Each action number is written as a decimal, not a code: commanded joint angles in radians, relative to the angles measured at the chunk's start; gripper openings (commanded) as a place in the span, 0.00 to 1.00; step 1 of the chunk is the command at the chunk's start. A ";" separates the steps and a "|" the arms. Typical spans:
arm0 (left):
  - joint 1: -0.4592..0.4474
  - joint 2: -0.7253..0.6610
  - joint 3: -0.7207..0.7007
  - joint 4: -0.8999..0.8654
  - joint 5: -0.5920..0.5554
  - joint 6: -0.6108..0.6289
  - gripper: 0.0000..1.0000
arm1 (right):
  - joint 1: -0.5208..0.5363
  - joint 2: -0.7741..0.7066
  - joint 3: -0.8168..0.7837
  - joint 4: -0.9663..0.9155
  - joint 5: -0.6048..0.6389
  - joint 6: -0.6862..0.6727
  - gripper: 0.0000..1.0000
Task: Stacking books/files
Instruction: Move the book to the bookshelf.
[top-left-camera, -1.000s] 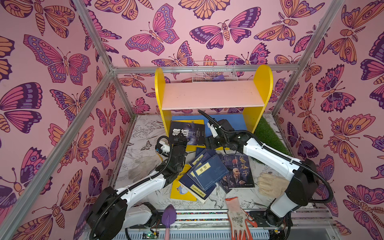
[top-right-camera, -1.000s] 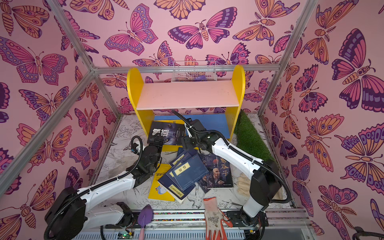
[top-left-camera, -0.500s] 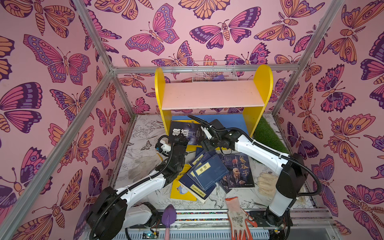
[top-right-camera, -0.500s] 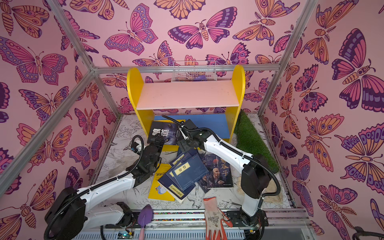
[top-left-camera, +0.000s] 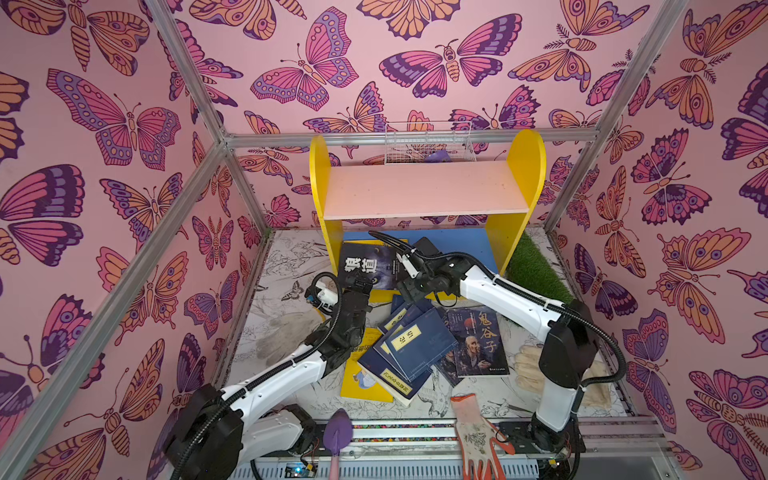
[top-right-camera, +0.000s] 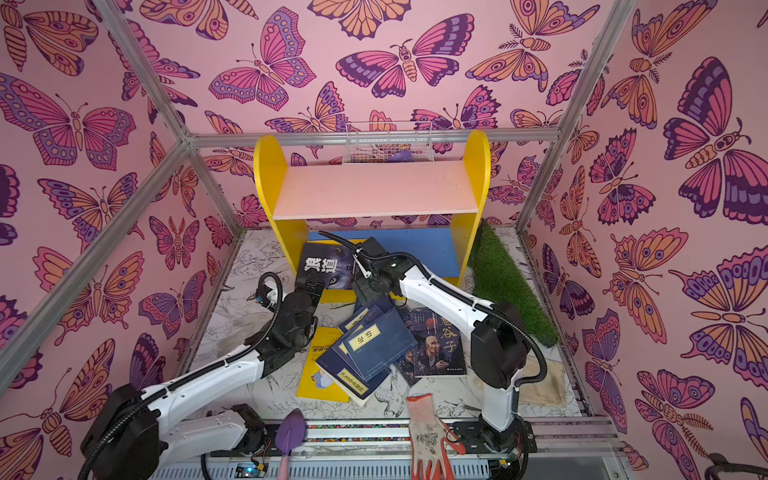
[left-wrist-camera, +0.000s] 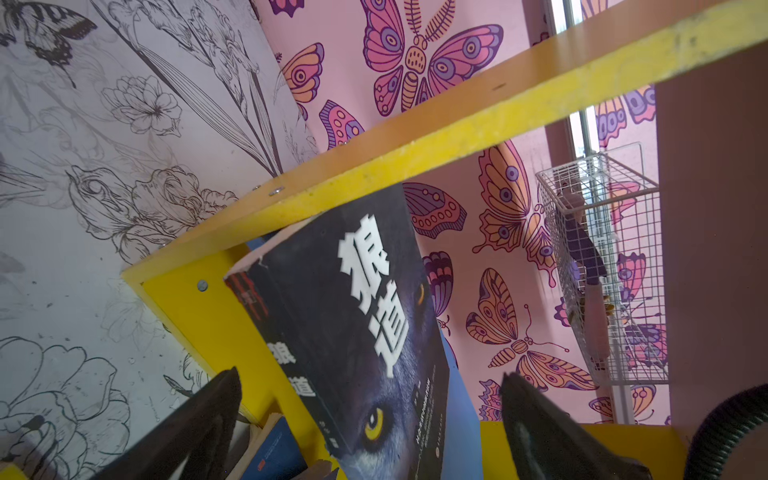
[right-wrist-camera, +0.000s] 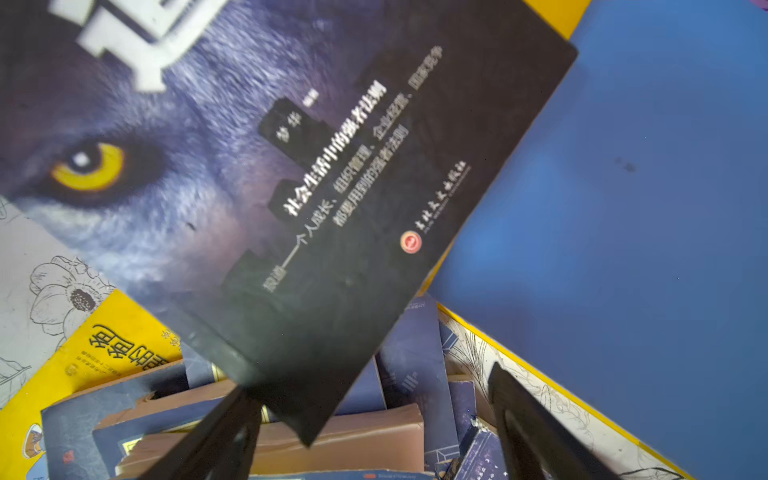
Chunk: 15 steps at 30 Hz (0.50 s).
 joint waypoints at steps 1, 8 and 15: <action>0.014 -0.034 -0.007 -0.088 -0.047 0.023 0.99 | 0.008 0.022 0.051 -0.020 0.039 -0.024 0.86; 0.042 -0.129 -0.041 -0.332 -0.040 -0.099 0.99 | 0.006 0.078 0.145 -0.027 0.125 -0.050 0.87; 0.079 -0.227 -0.118 -0.488 -0.039 -0.243 0.99 | 0.009 0.128 0.195 -0.029 0.068 -0.052 0.87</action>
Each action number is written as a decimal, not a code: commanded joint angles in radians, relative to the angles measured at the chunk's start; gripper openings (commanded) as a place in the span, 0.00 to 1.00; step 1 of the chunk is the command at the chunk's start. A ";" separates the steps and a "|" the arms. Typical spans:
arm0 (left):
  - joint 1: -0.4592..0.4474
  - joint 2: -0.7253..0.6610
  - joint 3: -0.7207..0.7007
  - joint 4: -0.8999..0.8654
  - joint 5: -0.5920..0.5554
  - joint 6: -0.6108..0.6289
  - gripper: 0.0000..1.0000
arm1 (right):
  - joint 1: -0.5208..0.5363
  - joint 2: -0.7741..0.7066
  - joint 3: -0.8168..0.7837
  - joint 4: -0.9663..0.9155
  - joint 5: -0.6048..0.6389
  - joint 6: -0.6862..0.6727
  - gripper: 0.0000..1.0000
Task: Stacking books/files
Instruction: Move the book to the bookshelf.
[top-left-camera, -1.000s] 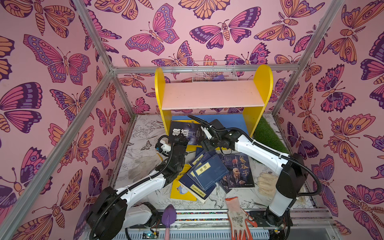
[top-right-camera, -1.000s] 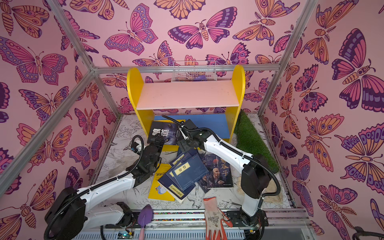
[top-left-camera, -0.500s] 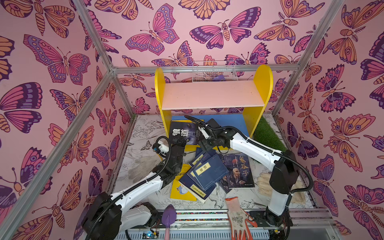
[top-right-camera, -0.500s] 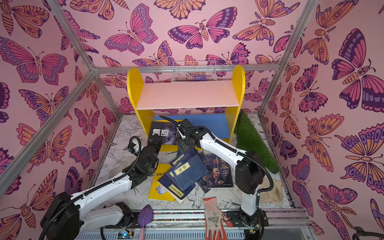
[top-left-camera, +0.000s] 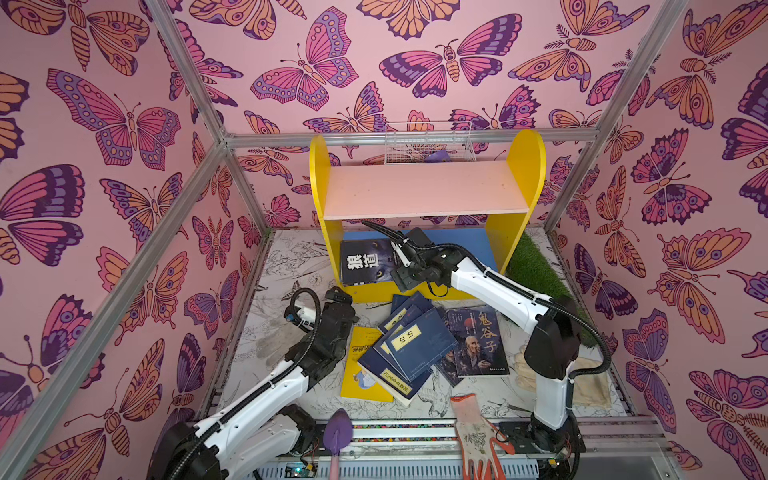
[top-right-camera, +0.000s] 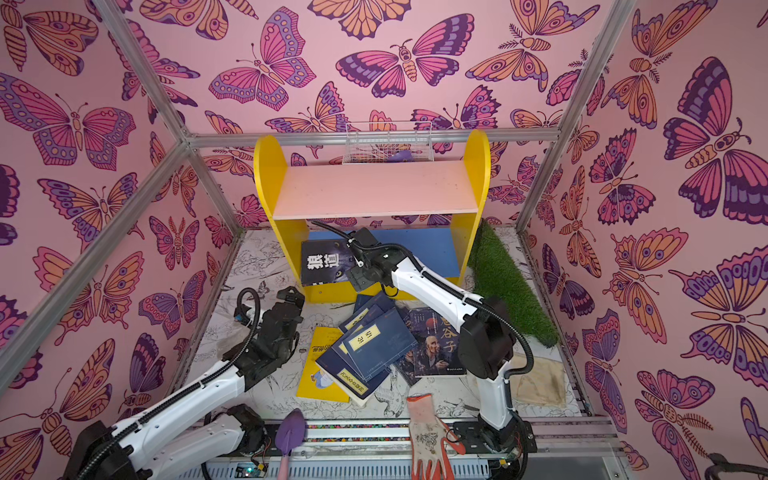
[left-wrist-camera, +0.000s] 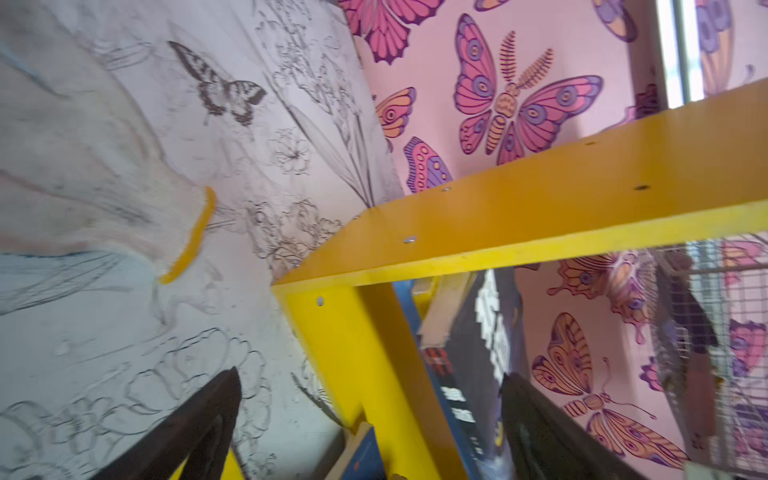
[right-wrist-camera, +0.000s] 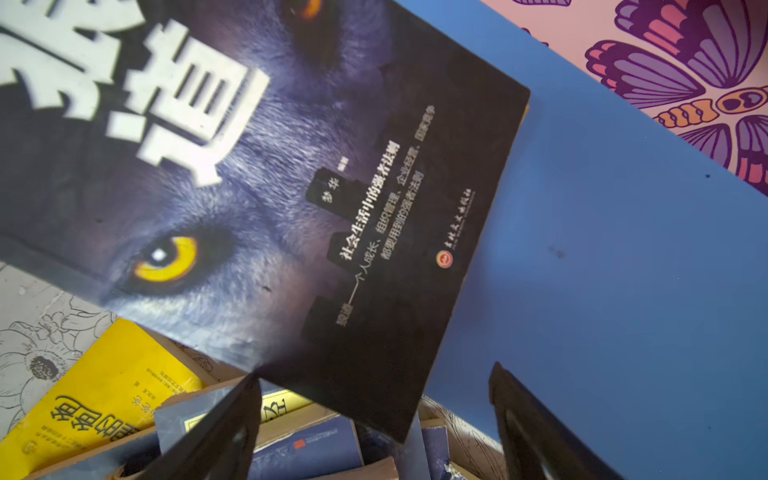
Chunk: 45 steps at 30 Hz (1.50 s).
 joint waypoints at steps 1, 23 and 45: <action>0.015 -0.036 -0.038 -0.149 -0.027 -0.098 0.99 | 0.008 0.030 0.026 -0.001 -0.023 -0.030 0.87; 0.109 -0.075 -0.051 -0.263 0.041 -0.147 0.99 | 0.044 0.069 0.062 0.013 -0.028 -0.016 0.87; 0.131 -0.080 -0.063 -0.264 0.068 -0.155 0.99 | 0.075 0.055 0.065 0.057 0.067 0.047 0.87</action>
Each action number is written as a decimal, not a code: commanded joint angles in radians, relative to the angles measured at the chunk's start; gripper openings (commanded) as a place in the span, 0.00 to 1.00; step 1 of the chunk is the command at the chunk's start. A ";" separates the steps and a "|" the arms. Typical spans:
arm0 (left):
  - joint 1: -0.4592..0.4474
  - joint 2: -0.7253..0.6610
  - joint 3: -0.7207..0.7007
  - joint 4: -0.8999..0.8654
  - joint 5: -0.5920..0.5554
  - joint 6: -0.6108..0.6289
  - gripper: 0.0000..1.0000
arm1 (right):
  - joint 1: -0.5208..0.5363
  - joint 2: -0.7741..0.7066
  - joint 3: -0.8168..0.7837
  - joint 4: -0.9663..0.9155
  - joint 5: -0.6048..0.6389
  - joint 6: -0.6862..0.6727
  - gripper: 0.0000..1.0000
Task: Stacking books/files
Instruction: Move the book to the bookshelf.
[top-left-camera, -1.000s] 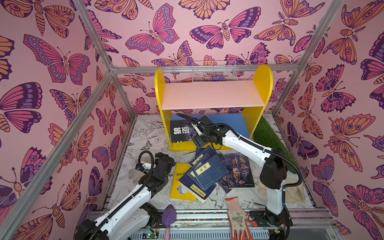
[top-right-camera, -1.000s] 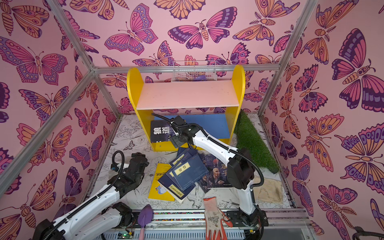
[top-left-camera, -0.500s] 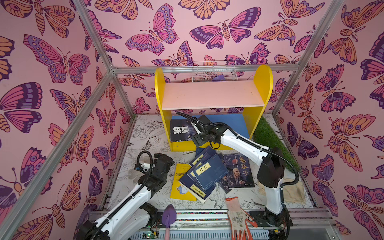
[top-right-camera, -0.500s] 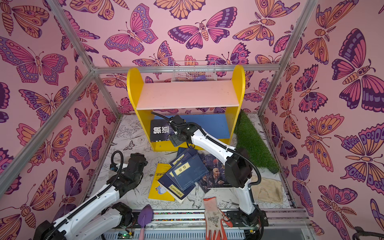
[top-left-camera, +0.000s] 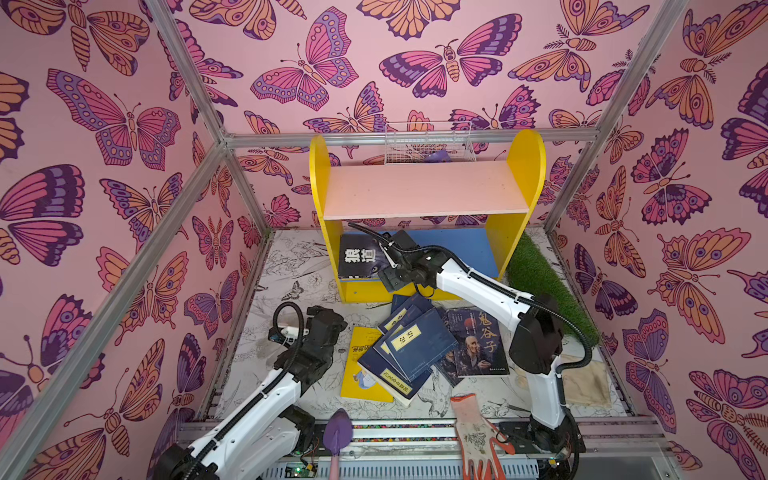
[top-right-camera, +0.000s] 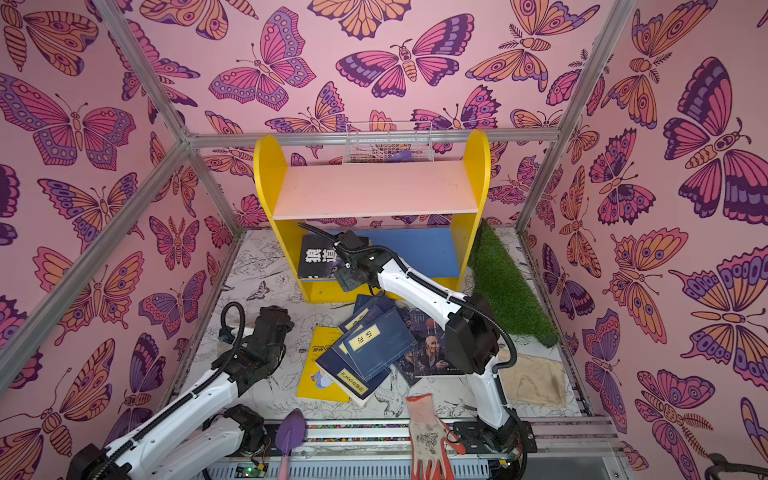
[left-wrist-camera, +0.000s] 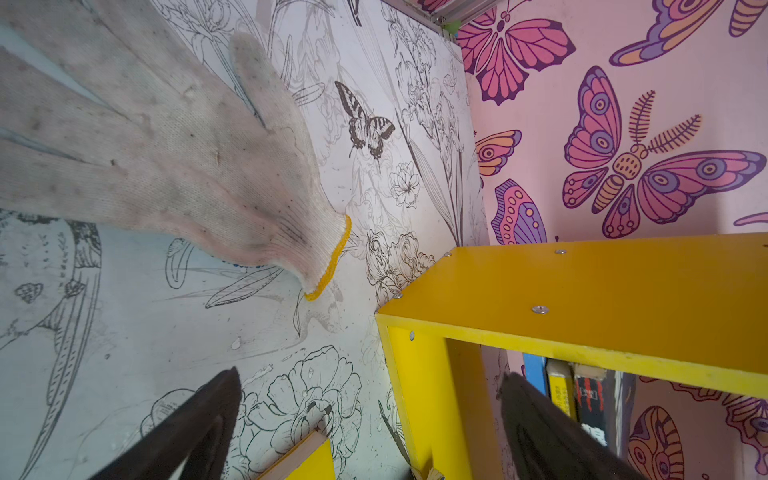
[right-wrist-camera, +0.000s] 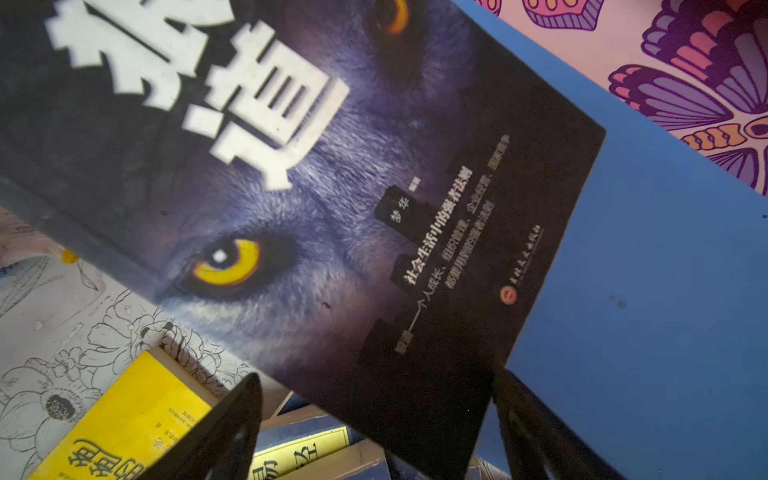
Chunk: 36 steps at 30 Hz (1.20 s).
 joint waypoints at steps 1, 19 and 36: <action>0.007 -0.004 -0.012 -0.035 0.008 0.014 0.99 | 0.021 -0.057 -0.049 0.052 0.027 0.002 0.87; 0.007 0.040 0.001 -0.018 0.041 0.018 0.99 | -0.040 -0.171 -0.156 0.011 -0.094 -0.020 0.87; 0.007 0.028 -0.007 -0.019 0.039 0.017 0.99 | -0.091 -0.089 -0.080 -0.051 -0.066 0.013 0.88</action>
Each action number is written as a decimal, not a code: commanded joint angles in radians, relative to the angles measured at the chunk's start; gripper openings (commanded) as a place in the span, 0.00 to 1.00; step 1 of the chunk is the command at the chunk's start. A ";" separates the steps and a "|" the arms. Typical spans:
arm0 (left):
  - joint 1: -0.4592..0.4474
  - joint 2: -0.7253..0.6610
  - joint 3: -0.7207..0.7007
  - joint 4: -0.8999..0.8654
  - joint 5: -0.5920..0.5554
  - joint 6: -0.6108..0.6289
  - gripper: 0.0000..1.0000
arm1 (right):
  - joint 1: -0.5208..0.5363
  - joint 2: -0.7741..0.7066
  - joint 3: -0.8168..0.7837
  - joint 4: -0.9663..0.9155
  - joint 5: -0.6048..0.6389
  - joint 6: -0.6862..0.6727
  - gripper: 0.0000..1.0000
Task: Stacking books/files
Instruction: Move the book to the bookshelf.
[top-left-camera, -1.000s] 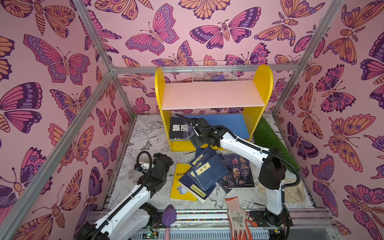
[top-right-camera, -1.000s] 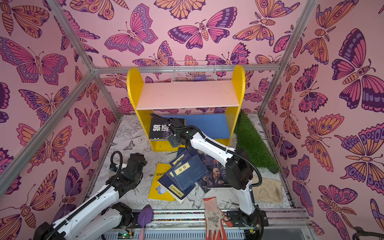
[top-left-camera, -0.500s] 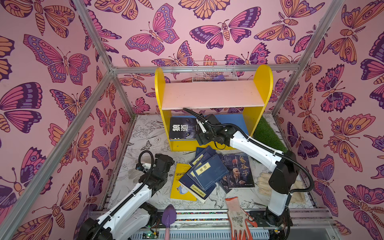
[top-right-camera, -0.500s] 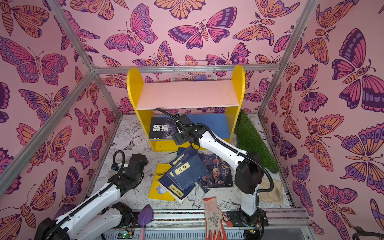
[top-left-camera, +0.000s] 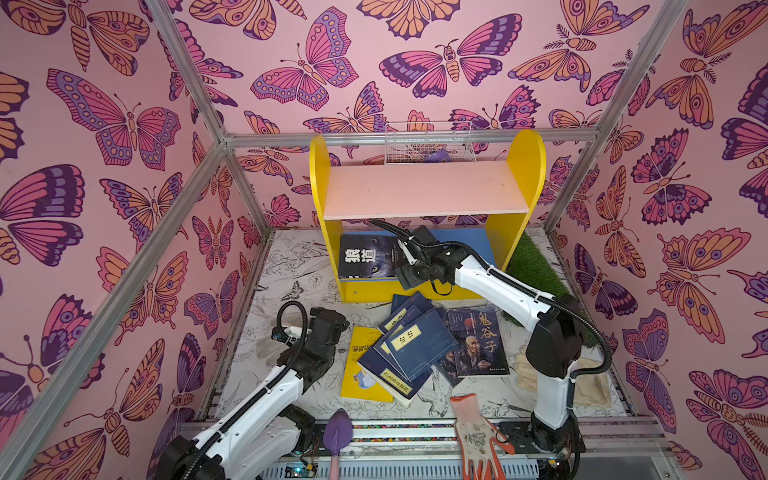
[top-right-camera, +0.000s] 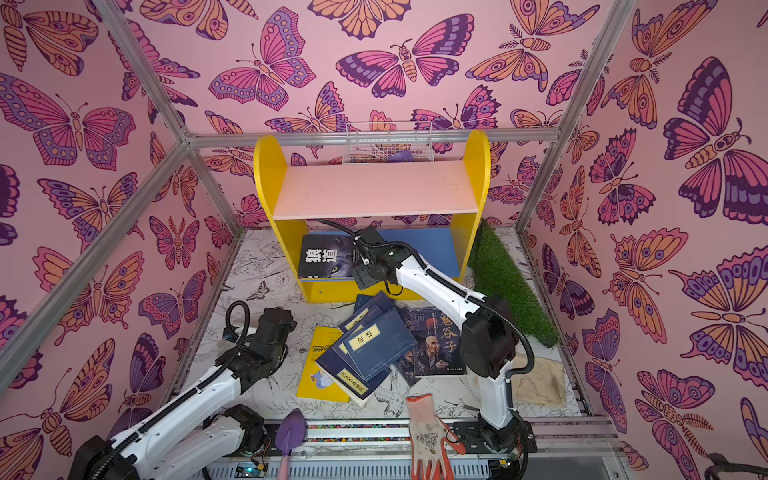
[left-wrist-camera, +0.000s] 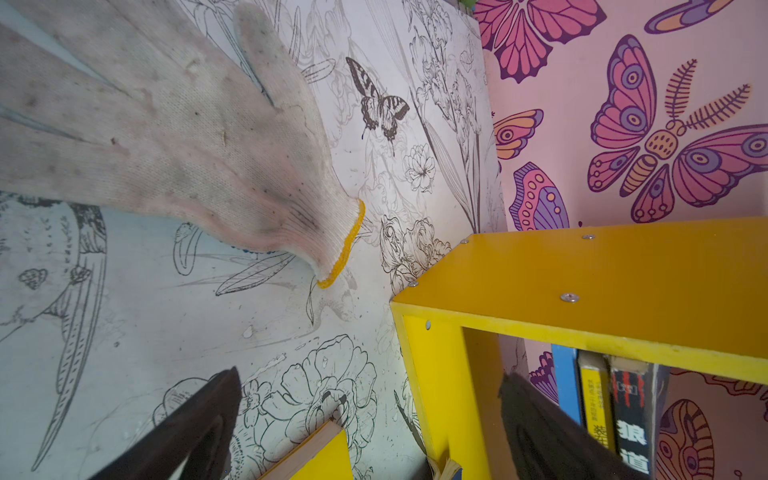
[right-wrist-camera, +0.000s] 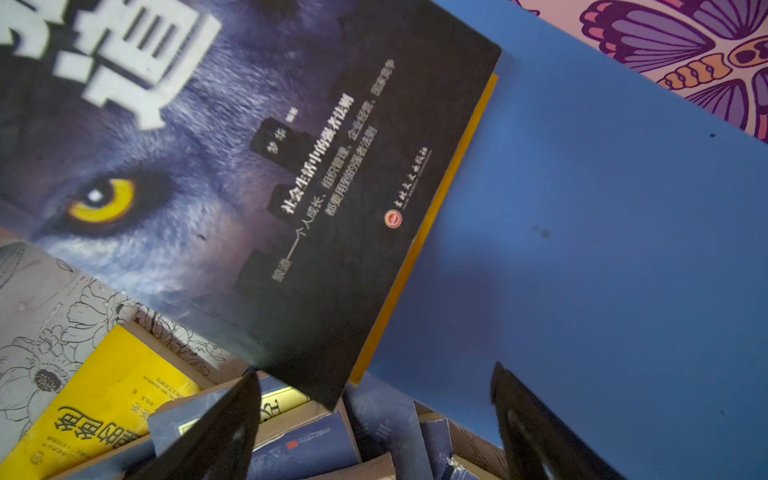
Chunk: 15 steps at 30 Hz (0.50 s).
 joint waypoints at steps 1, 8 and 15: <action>0.007 -0.010 -0.007 -0.020 0.002 0.013 0.99 | -0.004 0.016 0.035 -0.029 0.007 -0.005 0.88; 0.007 -0.010 -0.007 -0.020 0.000 0.013 0.99 | -0.017 0.020 0.035 -0.028 0.019 0.008 0.88; 0.008 -0.018 -0.010 -0.021 -0.003 0.014 0.99 | -0.022 0.040 0.049 -0.028 0.024 0.005 0.88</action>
